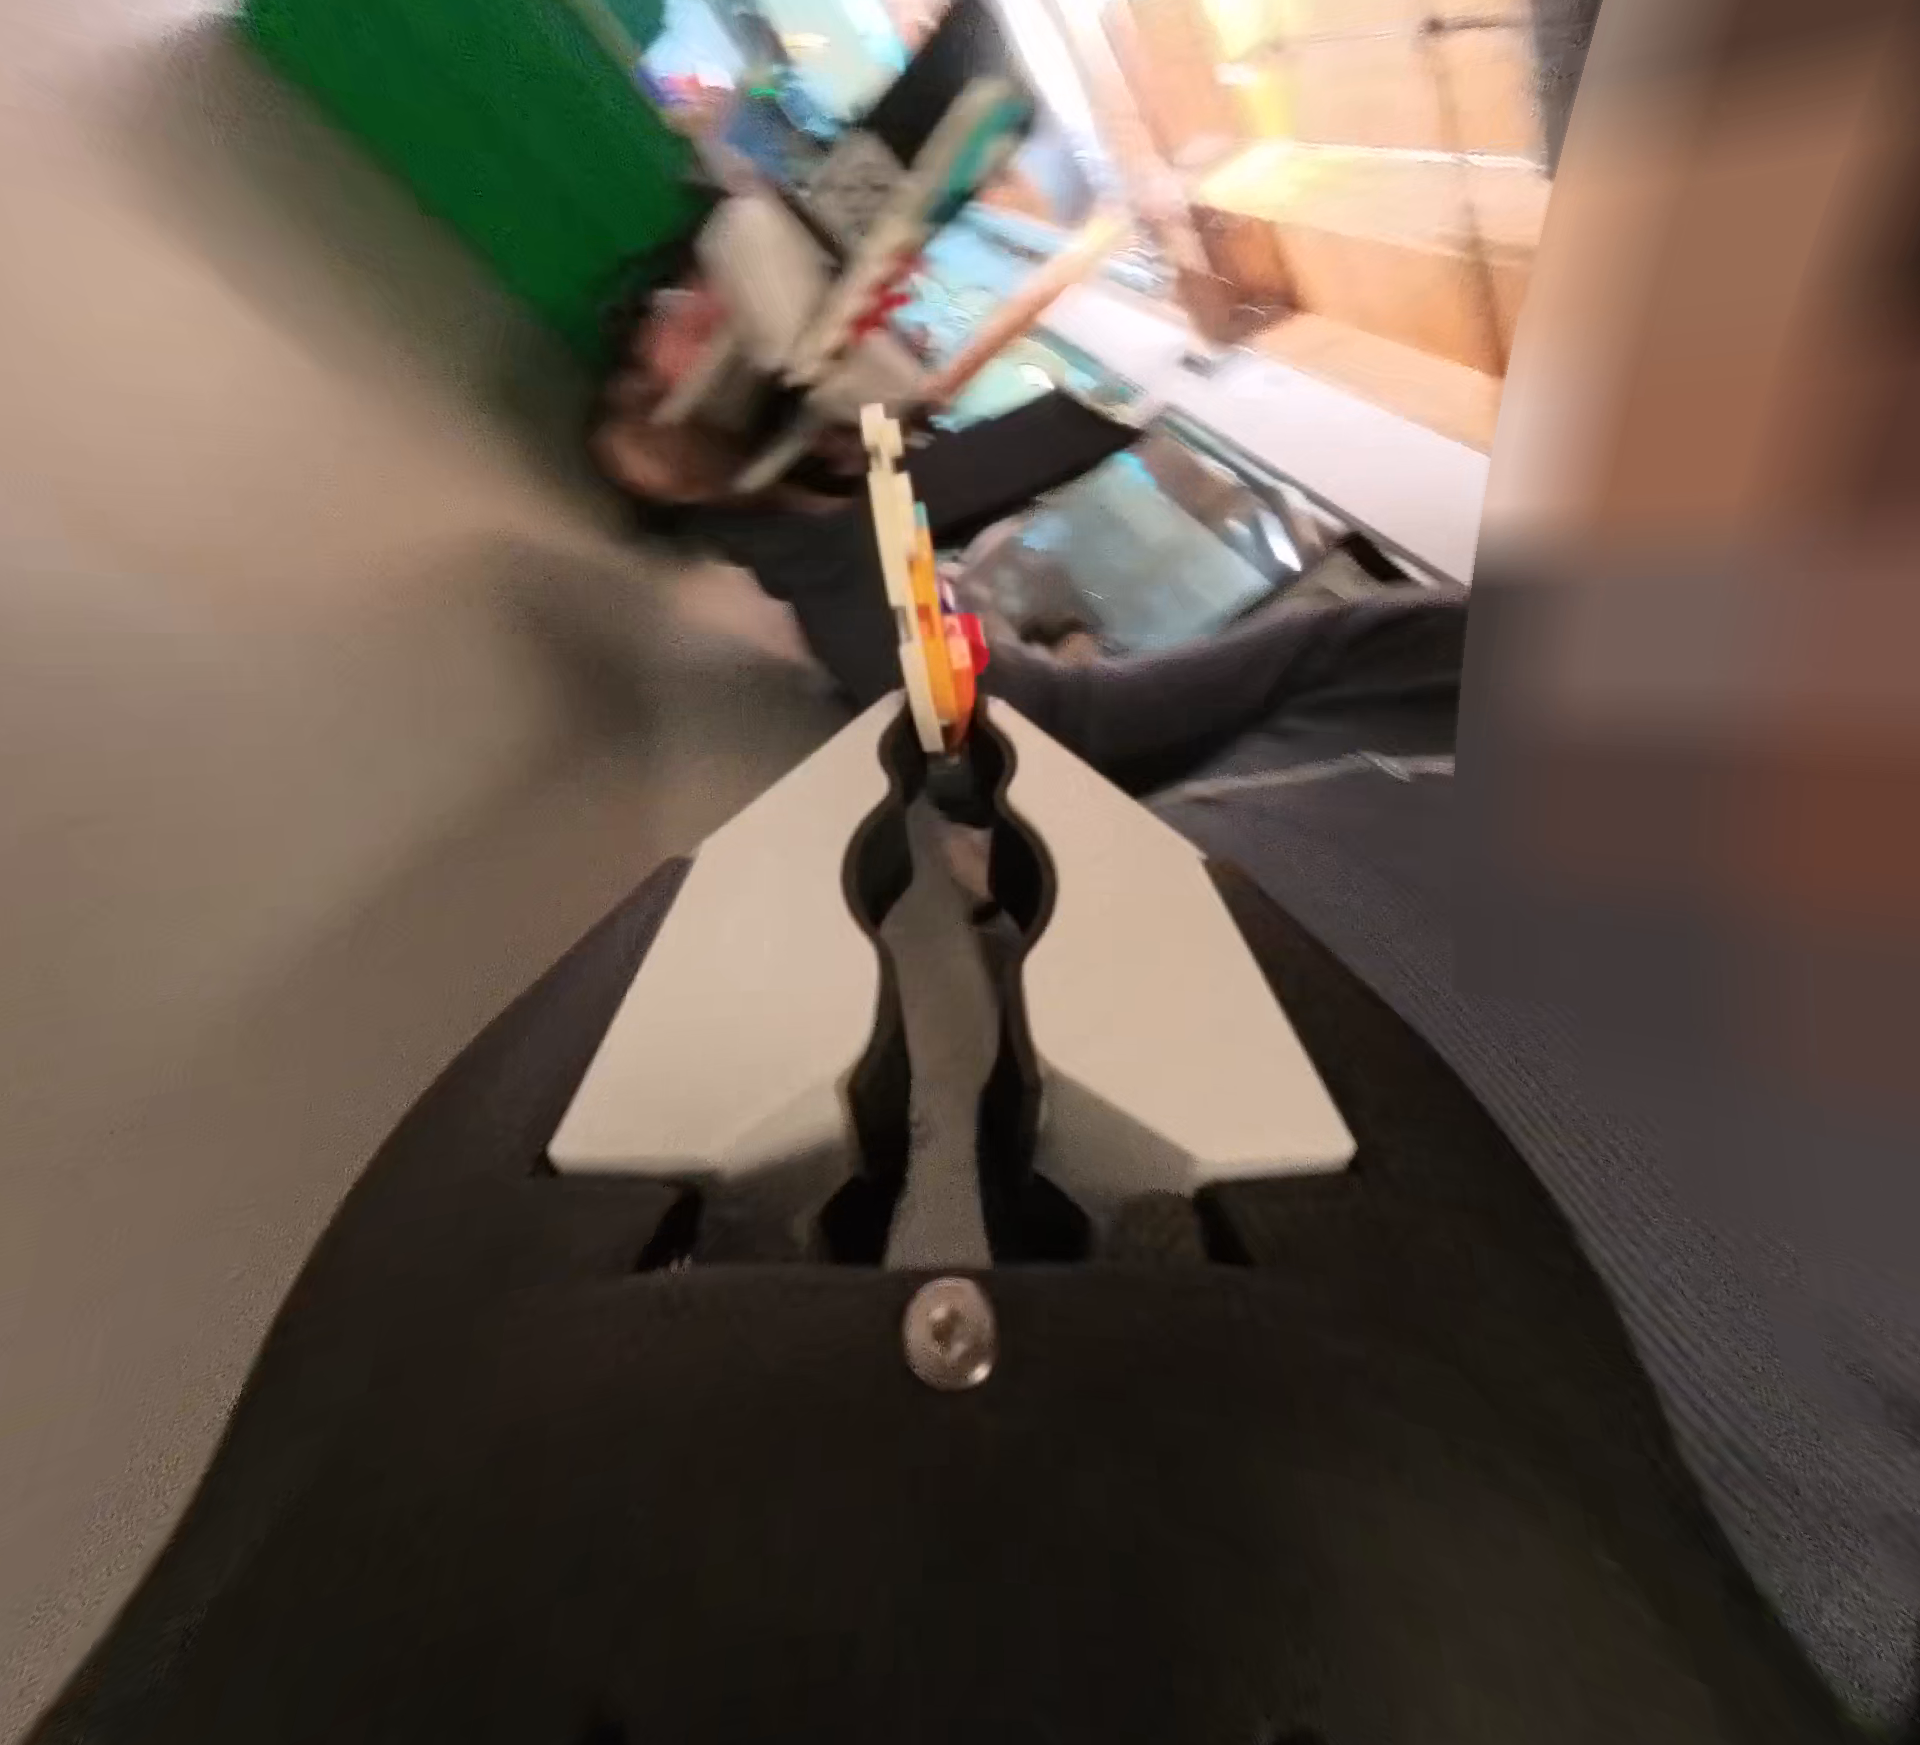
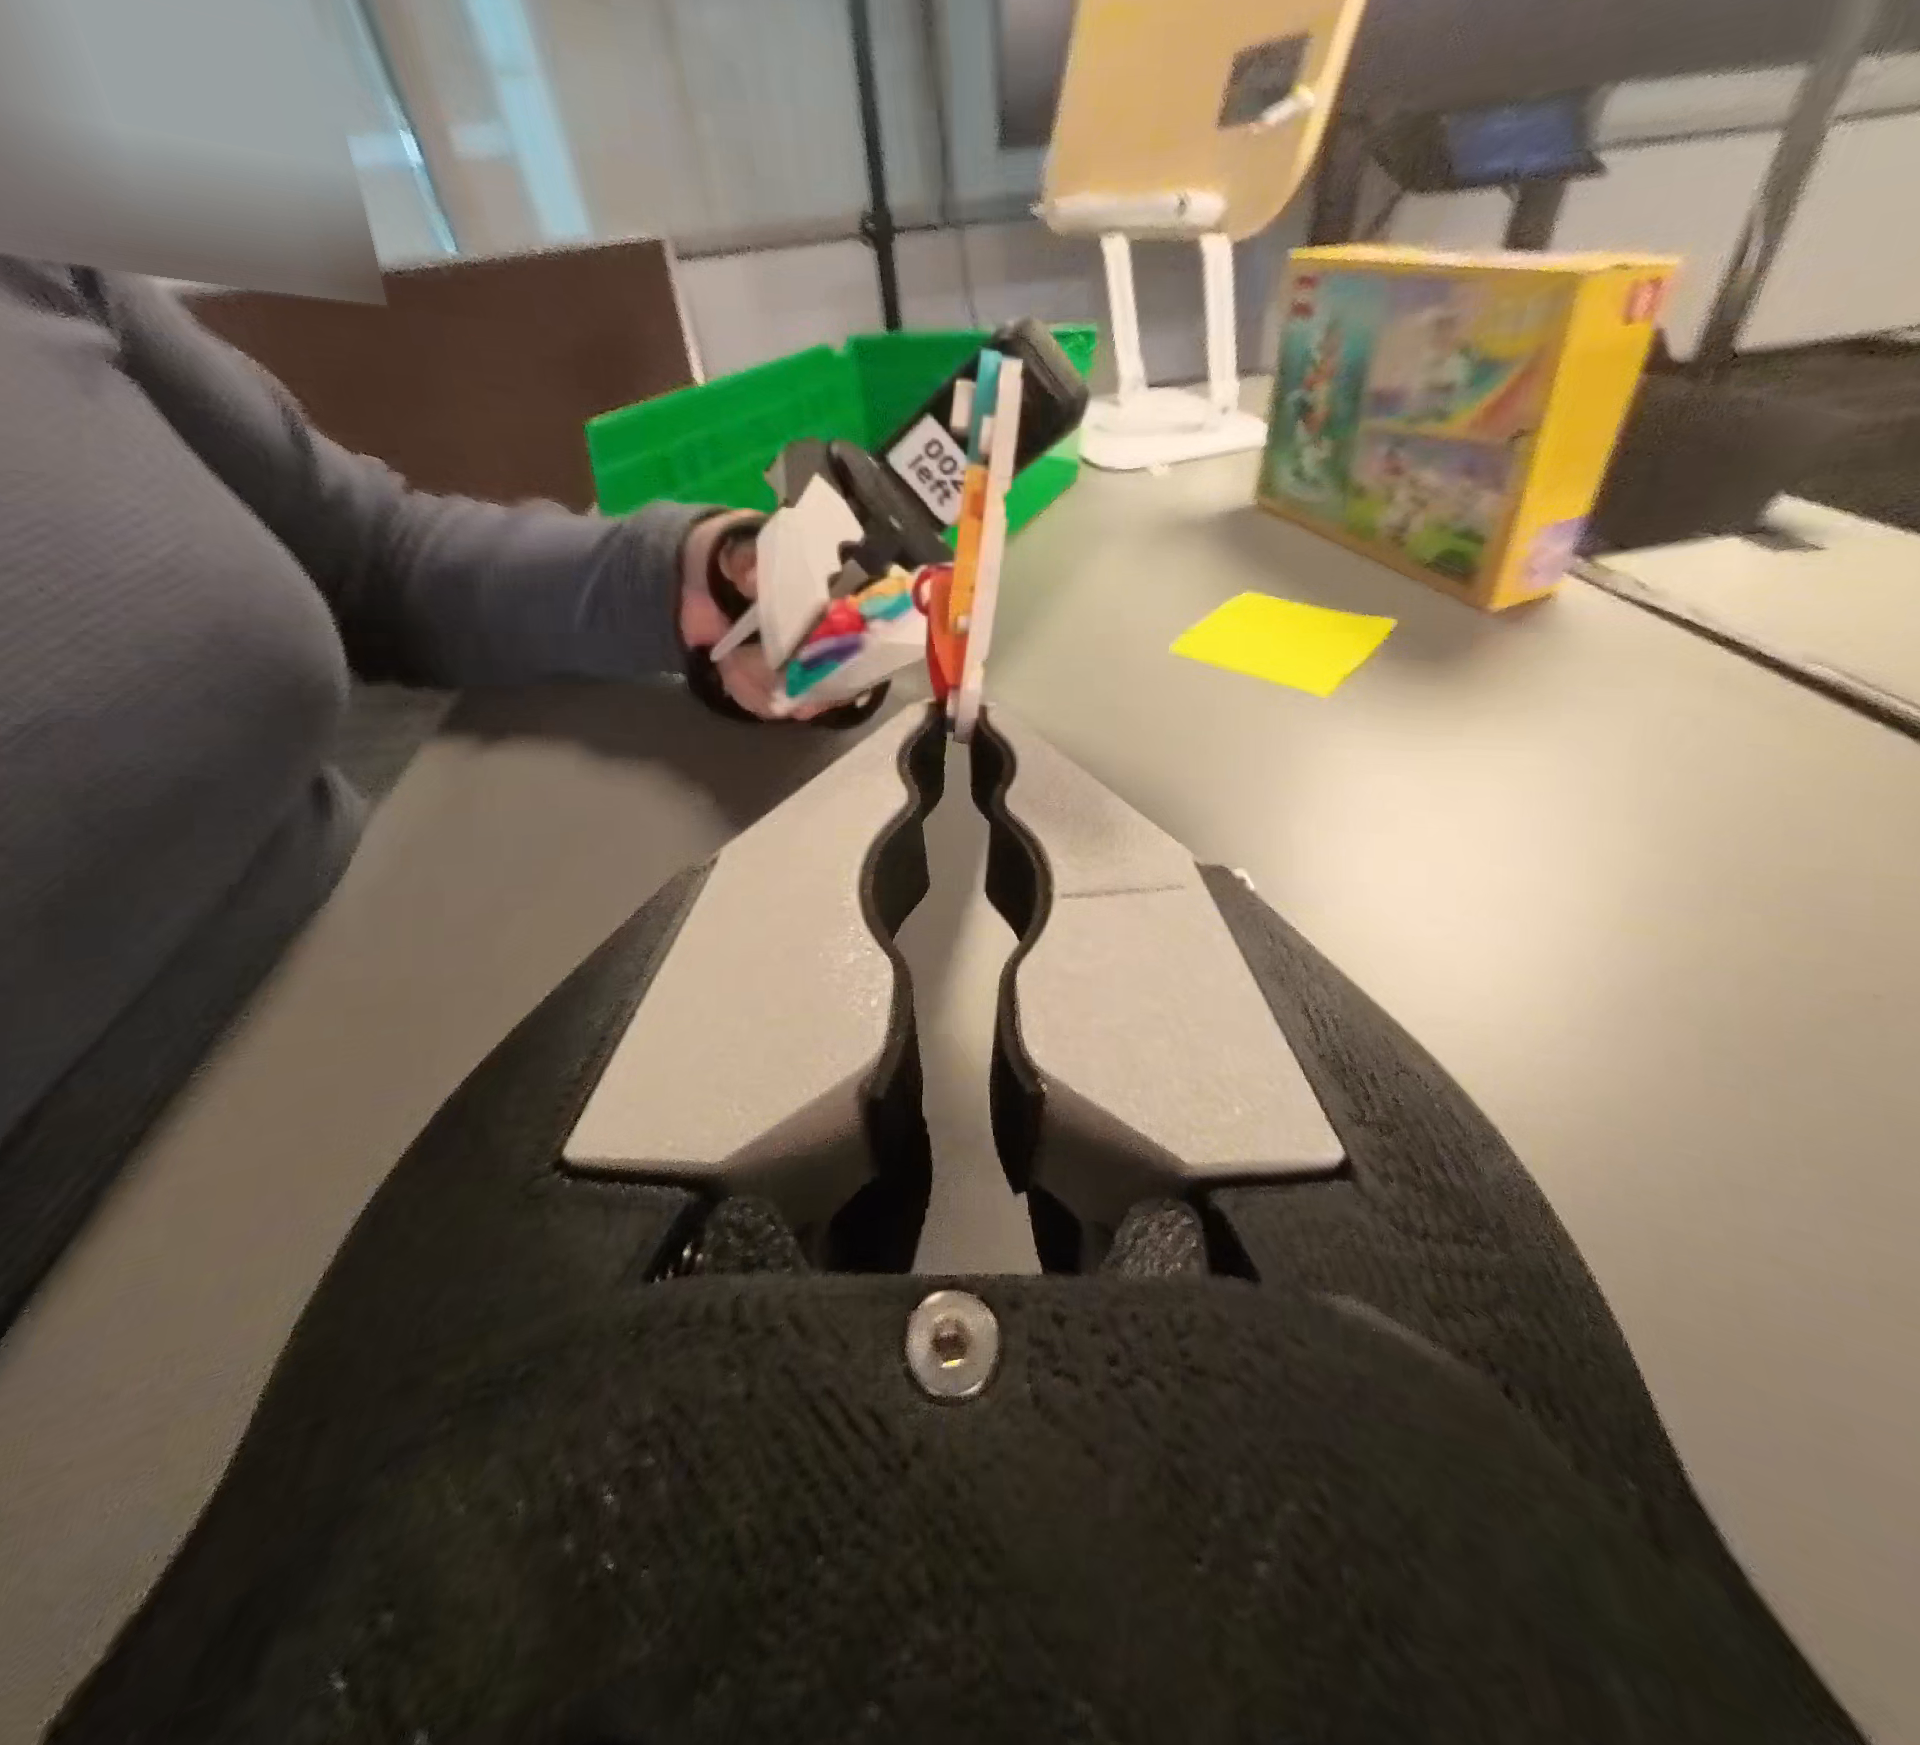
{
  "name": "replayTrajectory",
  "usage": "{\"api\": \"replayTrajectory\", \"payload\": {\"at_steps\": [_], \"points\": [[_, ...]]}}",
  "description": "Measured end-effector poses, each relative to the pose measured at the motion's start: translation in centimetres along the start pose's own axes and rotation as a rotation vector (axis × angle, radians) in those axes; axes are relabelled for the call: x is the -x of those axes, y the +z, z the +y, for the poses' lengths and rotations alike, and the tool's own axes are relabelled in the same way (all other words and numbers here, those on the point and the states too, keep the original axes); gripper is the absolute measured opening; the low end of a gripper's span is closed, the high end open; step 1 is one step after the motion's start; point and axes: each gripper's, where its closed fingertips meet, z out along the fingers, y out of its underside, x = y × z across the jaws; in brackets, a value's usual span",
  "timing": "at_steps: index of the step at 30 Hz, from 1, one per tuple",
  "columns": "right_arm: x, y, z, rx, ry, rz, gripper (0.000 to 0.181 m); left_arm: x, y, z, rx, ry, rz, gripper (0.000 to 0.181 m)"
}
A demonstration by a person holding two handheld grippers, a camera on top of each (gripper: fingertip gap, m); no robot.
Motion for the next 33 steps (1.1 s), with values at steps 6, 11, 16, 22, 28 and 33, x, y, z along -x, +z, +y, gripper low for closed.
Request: {"api": "replayTrajectory", "payload": {"at_steps": [6, 11, 16, 22, 28, 33], "points": [[-2.2, 1.4, 4.8, 0.274, -0.006, 0.148, 0.002, 5.2, 0.1, 1.2, 0.11, 0.061, -0.371, 0.007], [-3.3, 2.0, 6.7, 0.422, -0.236, 0.275, 0.002, 8.8, -0.6, 2.7, 0.207, 0.069, -0.67, 0.017], [-2.9, 2.8, 6.5, 0.454, -0.461, 0.315, 0.002, 8.0, -1.2, 0.0, 0.061, 0.157, -0.661, 0.051], [-0.8, 3.6, 5.9, 0.36, -0.37, 0.178, 0.001, 3.2, -0.9, -3.6, -0.114, 0.494, -0.525, 0.018], [0.2, 3.6, 5.0, 0.281, -0.254, 0.098, 0.002, 2.4, -0.6, -3.6, -0.081, 0.716, -0.605, 0.008], [0.9, 3.6, 4.7, 0.242, -0.163, 0.027, 0.002, 1.8, -0.1, -3.2, -0.06, 0.753, -0.571, 0.007]]}}
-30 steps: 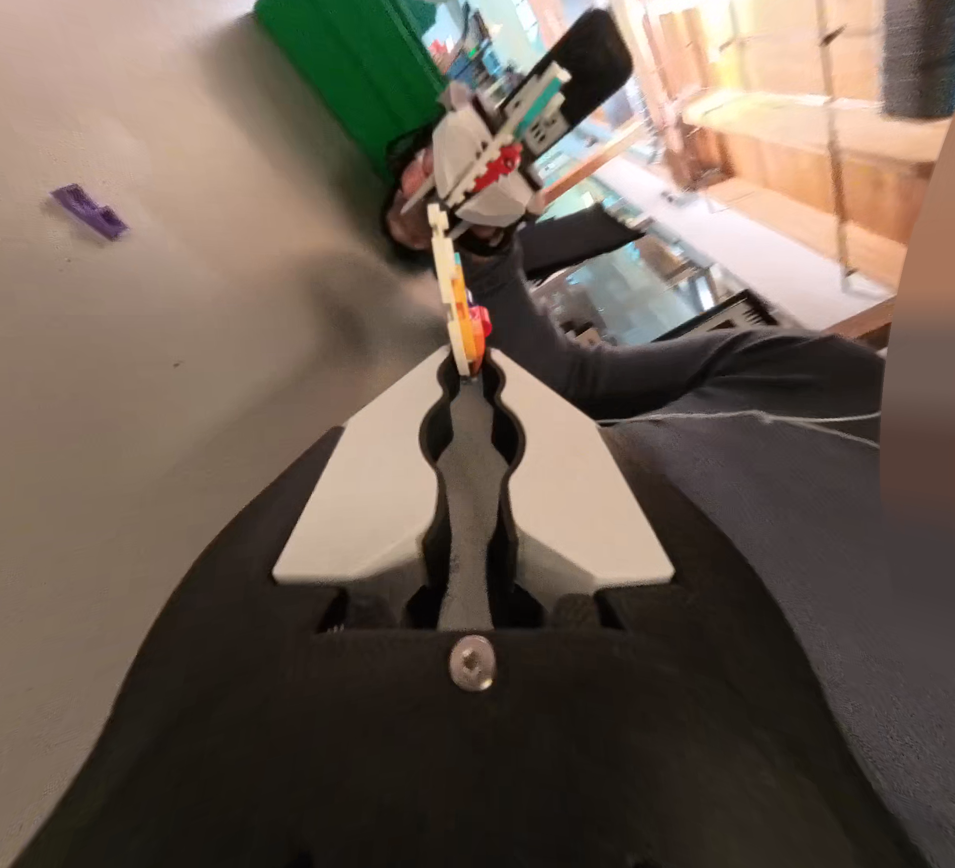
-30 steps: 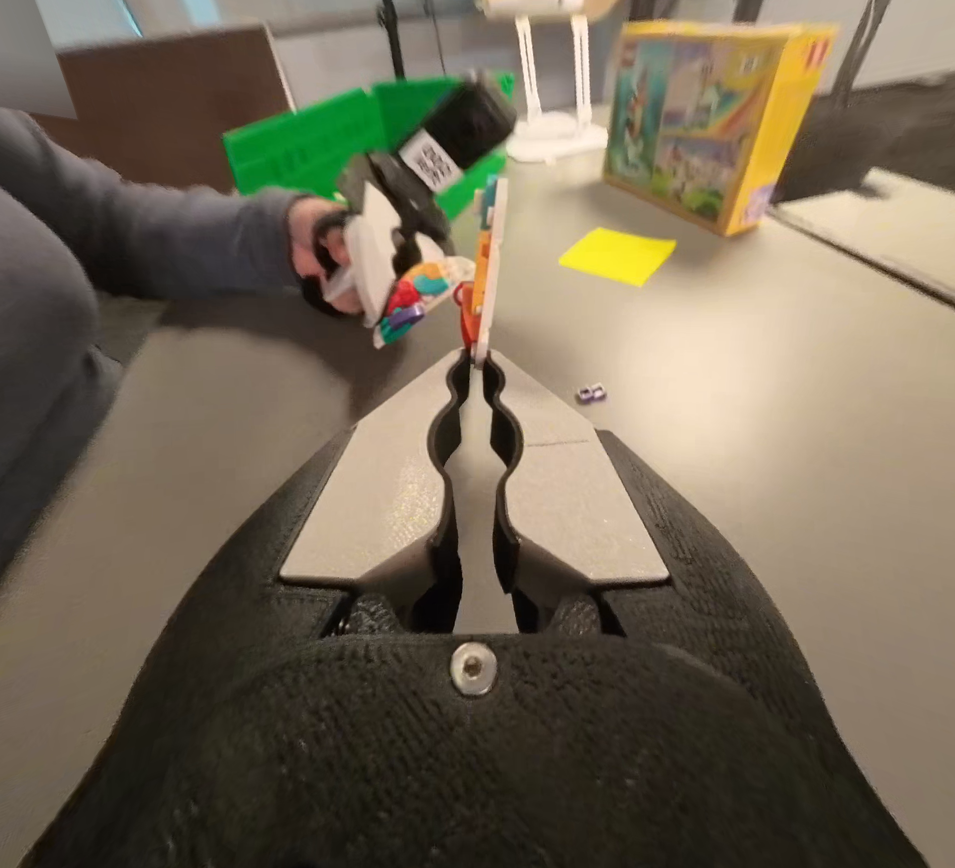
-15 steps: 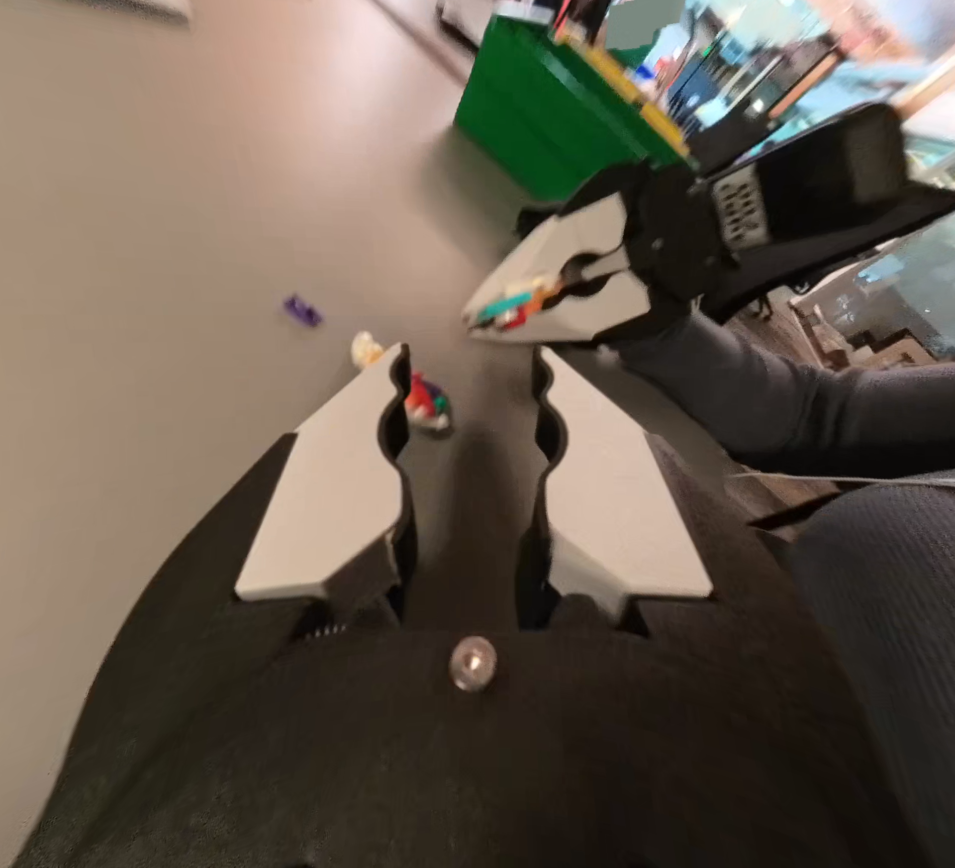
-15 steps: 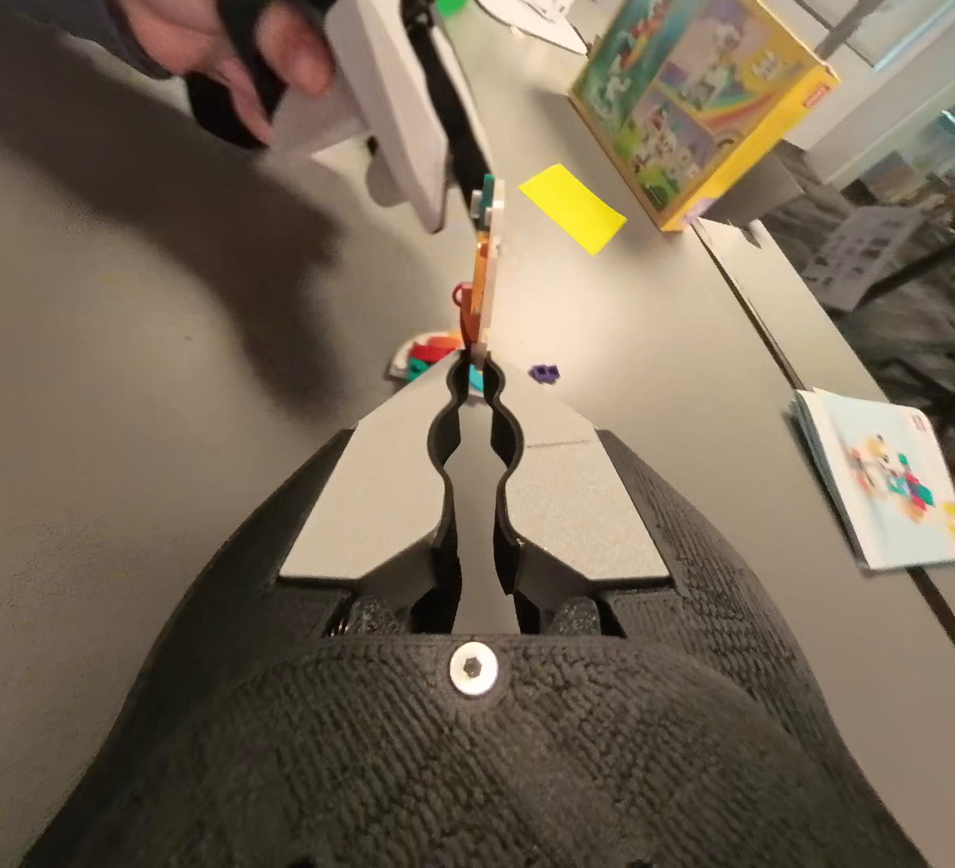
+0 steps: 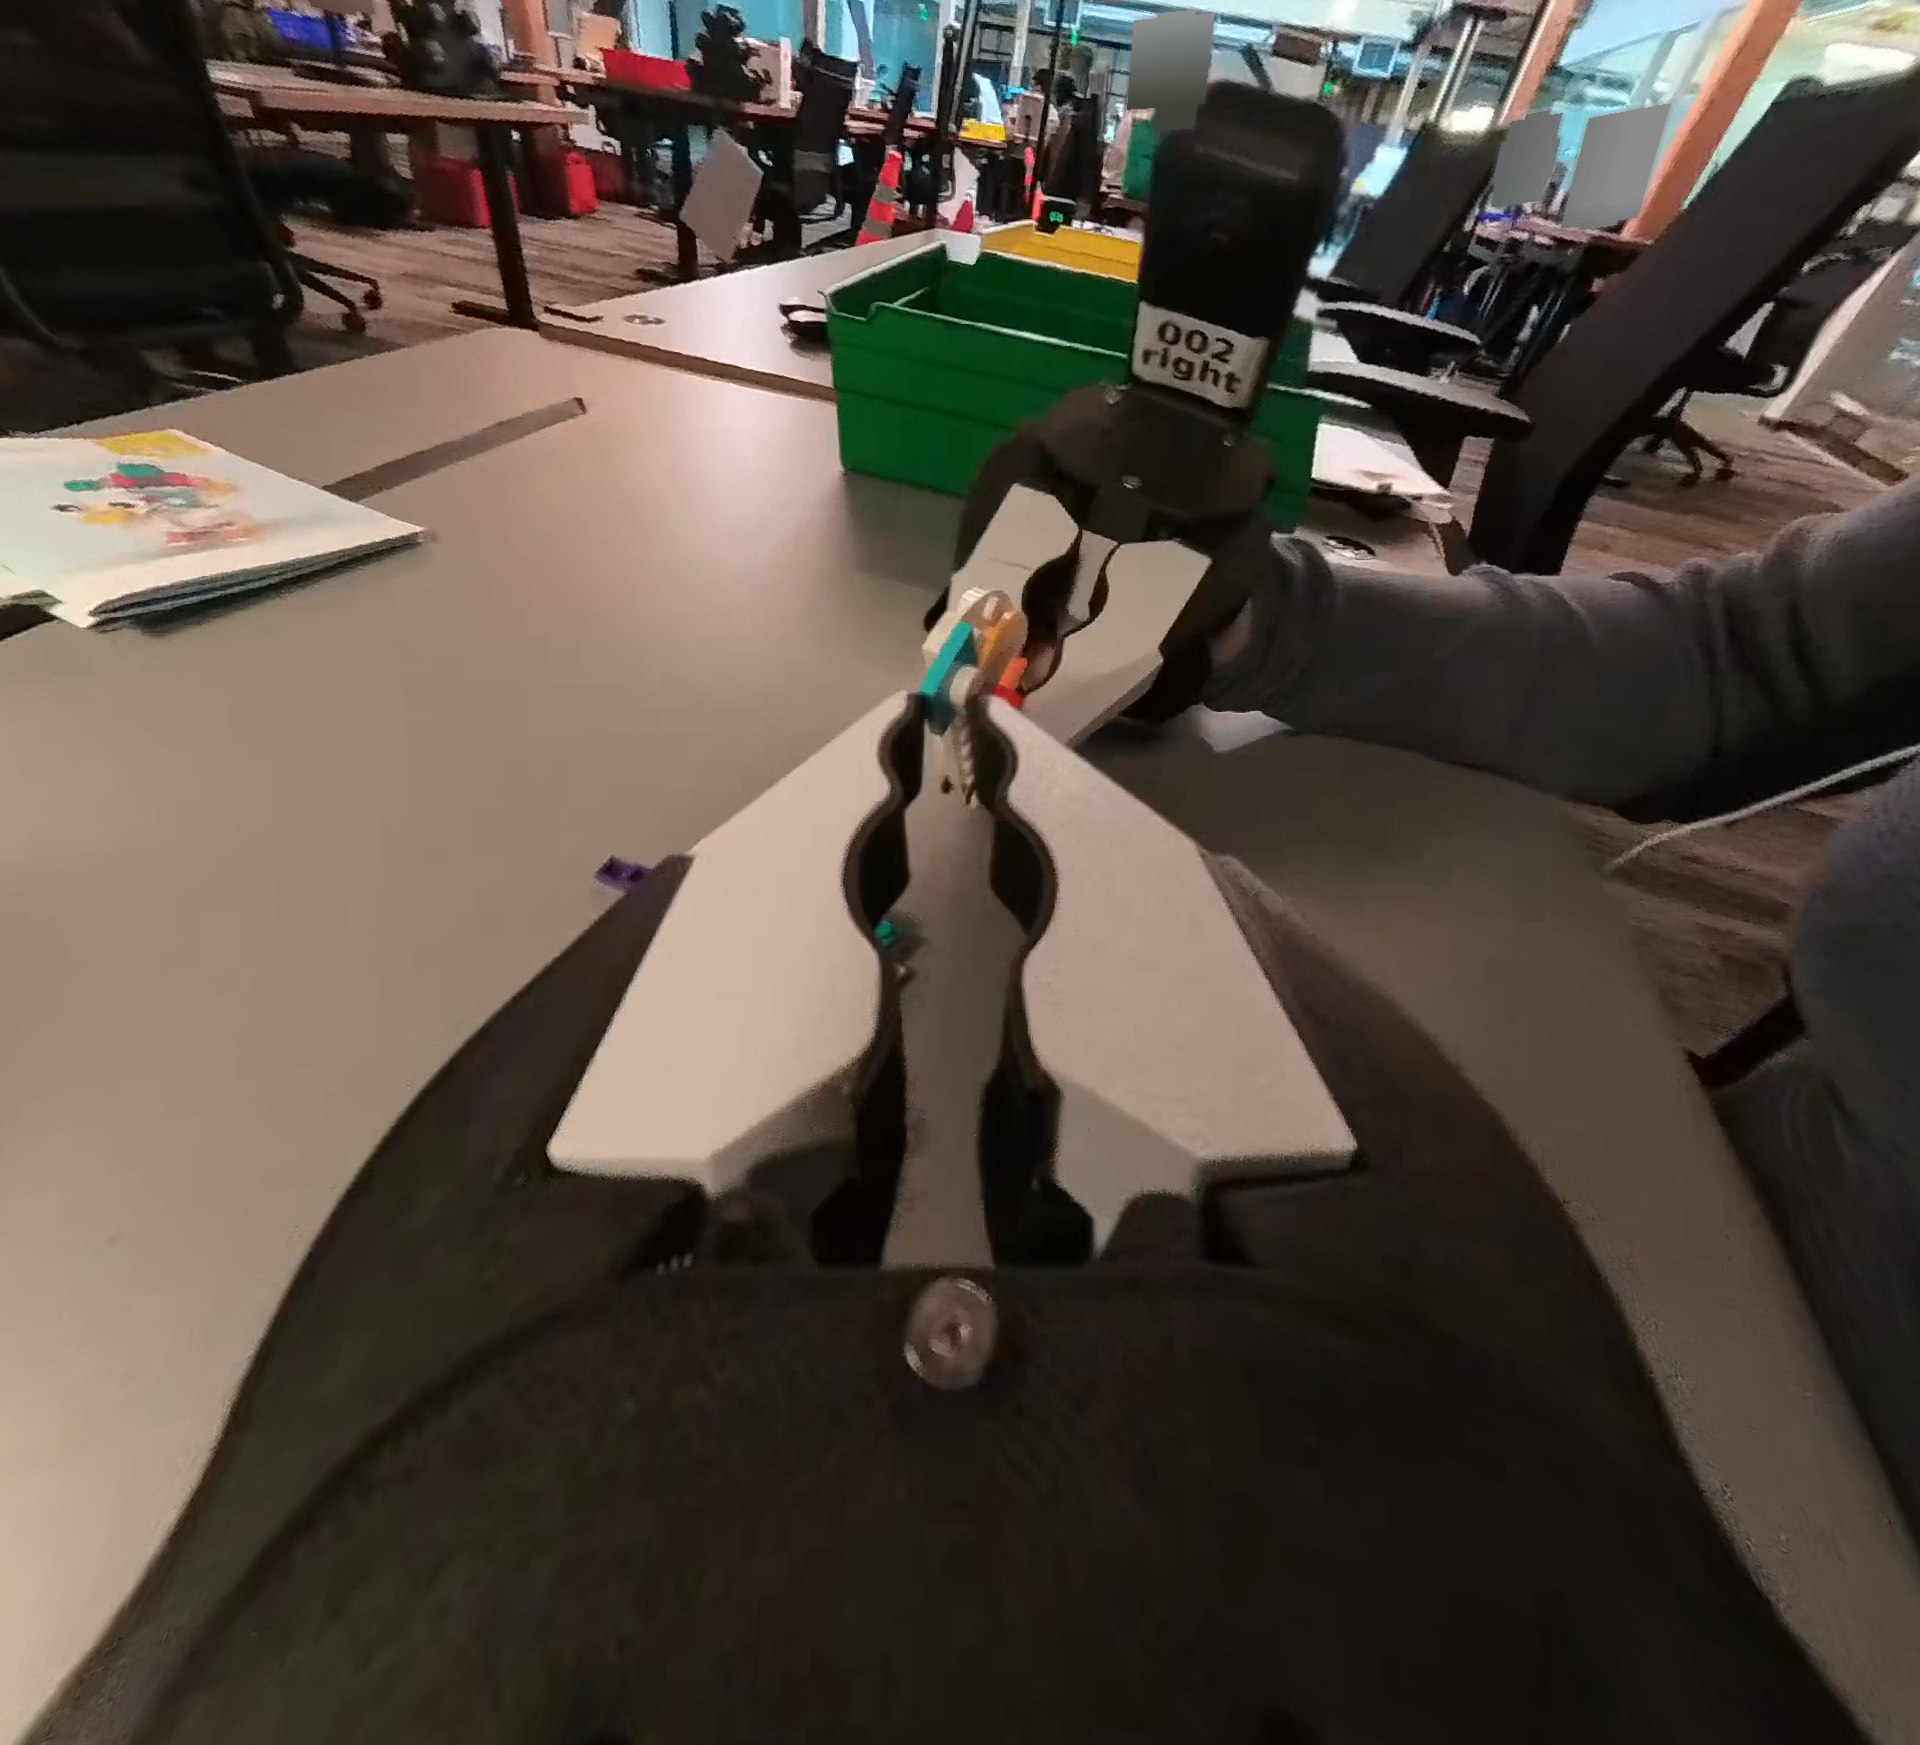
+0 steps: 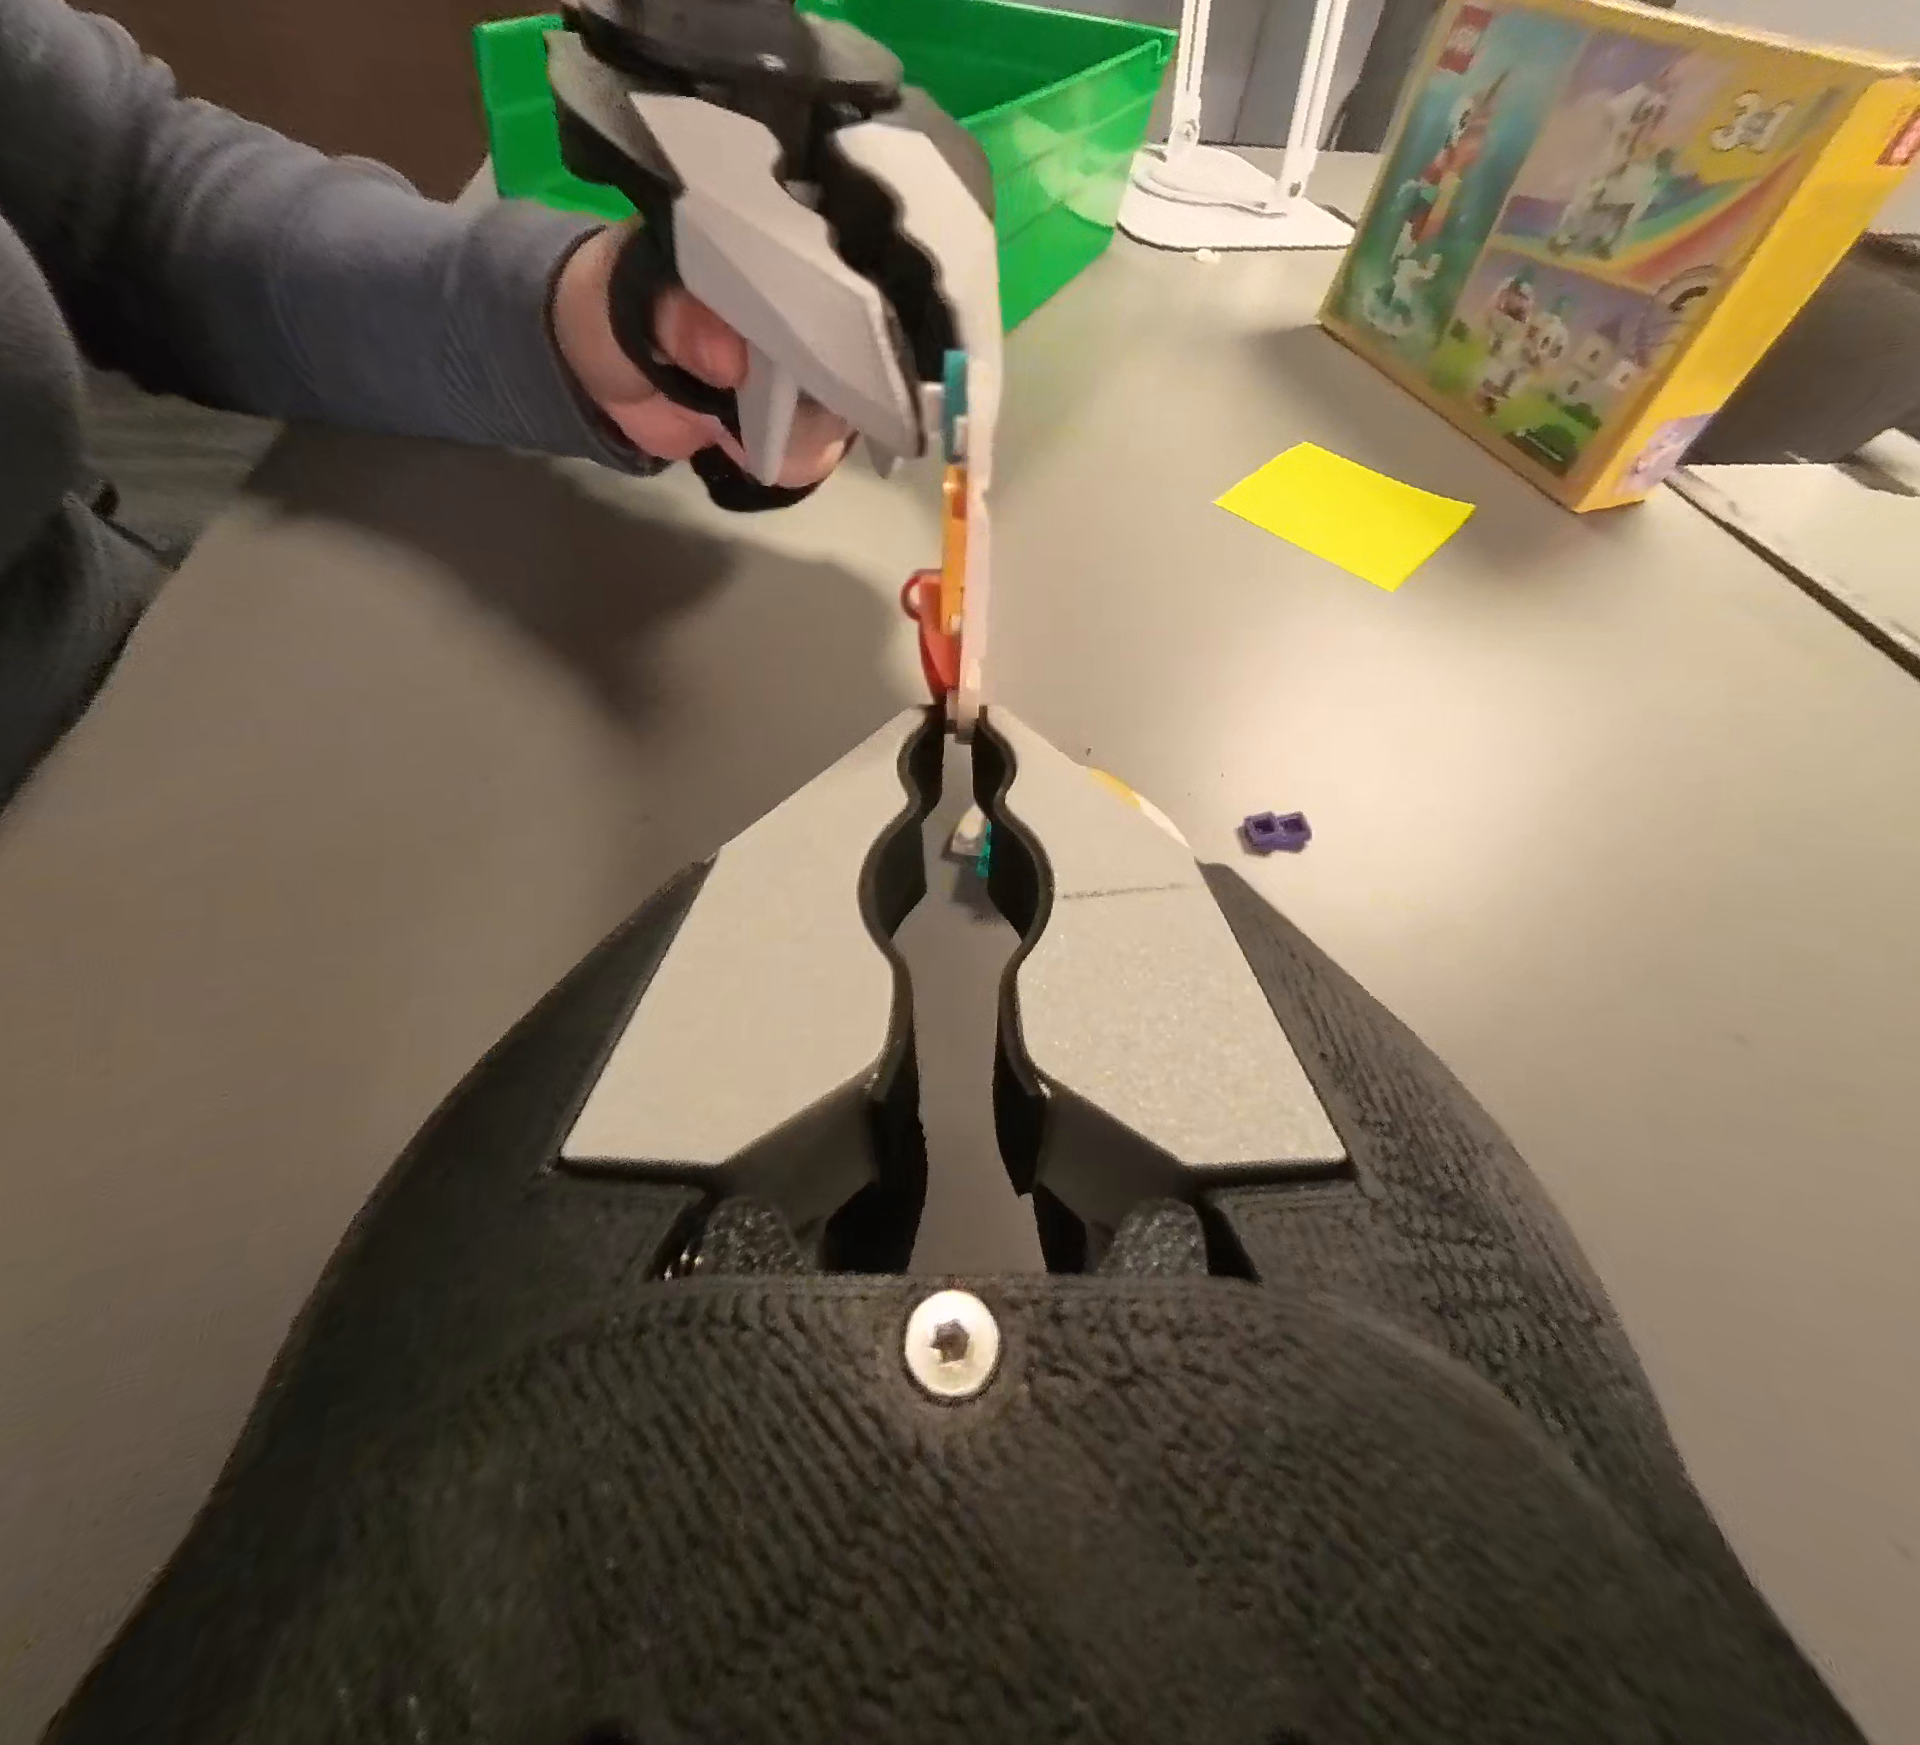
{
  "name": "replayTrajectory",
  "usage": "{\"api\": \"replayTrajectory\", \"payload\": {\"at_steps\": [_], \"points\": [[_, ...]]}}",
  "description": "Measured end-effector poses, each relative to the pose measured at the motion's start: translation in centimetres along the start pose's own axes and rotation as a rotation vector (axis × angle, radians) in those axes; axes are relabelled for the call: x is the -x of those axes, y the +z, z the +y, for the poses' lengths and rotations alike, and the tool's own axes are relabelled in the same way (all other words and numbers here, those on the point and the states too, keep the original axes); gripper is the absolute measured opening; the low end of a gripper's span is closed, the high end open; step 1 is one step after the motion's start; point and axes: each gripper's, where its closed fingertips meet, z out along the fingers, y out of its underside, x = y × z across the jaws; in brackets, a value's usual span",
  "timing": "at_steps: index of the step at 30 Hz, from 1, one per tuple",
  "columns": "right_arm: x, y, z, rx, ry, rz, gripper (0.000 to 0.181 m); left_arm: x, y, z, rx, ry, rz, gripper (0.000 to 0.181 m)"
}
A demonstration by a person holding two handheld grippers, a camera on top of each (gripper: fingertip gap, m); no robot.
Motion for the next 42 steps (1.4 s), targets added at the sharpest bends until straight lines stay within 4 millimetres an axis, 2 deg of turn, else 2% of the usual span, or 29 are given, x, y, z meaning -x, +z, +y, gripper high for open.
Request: {"api": "replayTrajectory", "payload": {"at_steps": [1, 2, 3, 6, 9, 13, 14, 15, 17, 21, 23, 31, 32, 34, 37, 38, 40, 42], "points": [[-0.1, 0.0, 0.0, -0.002, 0.014, -0.002, 0.003, -0.2, 0.0, 0.1, 0.012, 0.014, 0.009, 0.006], [-0.2, -0.1, -0.1, -0.01, 0.026, 0.001, 0.012, -0.3, 0.0, 0.1, 0.017, 0.026, 0.014, 0.006], [-0.2, -0.2, -0.5, -0.033, 0.035, 0.005, 0.028, -0.5, 0.0, 0.0, 0.02, 0.033, 0.026, 0.005], [0.5, -0.7, -2.2, -0.117, 0.025, -0.03, 0.036, -1.3, 0.2, 0.5, 0.053, 0.05, 0.068, 0.001], [0.6, -0.7, -1.9, -0.095, 0.011, -0.026, 0.023, -1.9, 0.4, 0.9, 0.08, 0.063, 0.105, 0.001], [1.1, -0.7, -1.8, -0.094, 0.031, -0.072, 0.034, -3.1, 0.4, 1.5, 0.104, 0.068, 0.195, 0.001], [1.7, -0.7, -1.7, -0.095, 0.055, -0.122, 0.029, -3.6, 0.4, 1.6, 0.103, 0.068, 0.224, 0.001], [2.7, -0.8, -1.7, -0.094, 0.084, -0.197, 0.013, -3.9, 0.4, 1.6, 0.101, 0.063, 0.25, 0.001], [3.5, -0.9, -1.7, -0.089, 0.124, -0.269, 0.006, -4.0, 0.4, 1.8, 0.097, 0.047, 0.269, 0.002], [2.6, -0.9, -2.2, -0.087, 0.077, -0.176, 0.003, -3.2, 0.4, 1.0, 0.043, 0.006, 0.218, 0.004], [2.2, -0.7, -2.2, -0.072, 0.052, -0.134, 0.003, -3.2, 0.5, 0.9, 0.041, 0.003, 0.216, 0.015], [0.8, -0.1, -2.4, -0.041, 0.018, 0.009, 0.003, -1.6, 0.8, 0.5, 0.038, 0.038, 0.064, 0.006], [-0.1, 0.0, -2.0, -0.014, 0.02, 0.071, 0.003, -1.4, 0.8, 0.5, 0.046, 0.065, 0.036, 0.004], [-1.9, -0.3, -1.1, 0.011, 0.044, 0.162, 0.003, -2.5, 1.2, 0.5, 0.066, 0.174, 0.035, 0.004], [-3.0, -1.3, -1.4, -0.058, 0.132, 0.177, 0.003, -1.6, 1.5, 1.4, 0.151, 0.293, -0.071, 0.004], [-3.3, -1.5, -1.4, -0.061, 0.132, 0.189, 0.003, -1.0, 1.3, 1.5, 0.163, 0.29, -0.104, 0.004], [-3.7, -1.6, -1.2, -0.06, 0.159, 0.212, 0.003, 0.5, 0.1, 0.4, 0.172, 0.245, -0.185, 0.005], [-4.1, -1.6, -1.1, -0.071, 0.206, 0.217, 0.003, 2.4, -2.7, -1.6, 0.2, 0.181, -0.323, 0.005]]}}
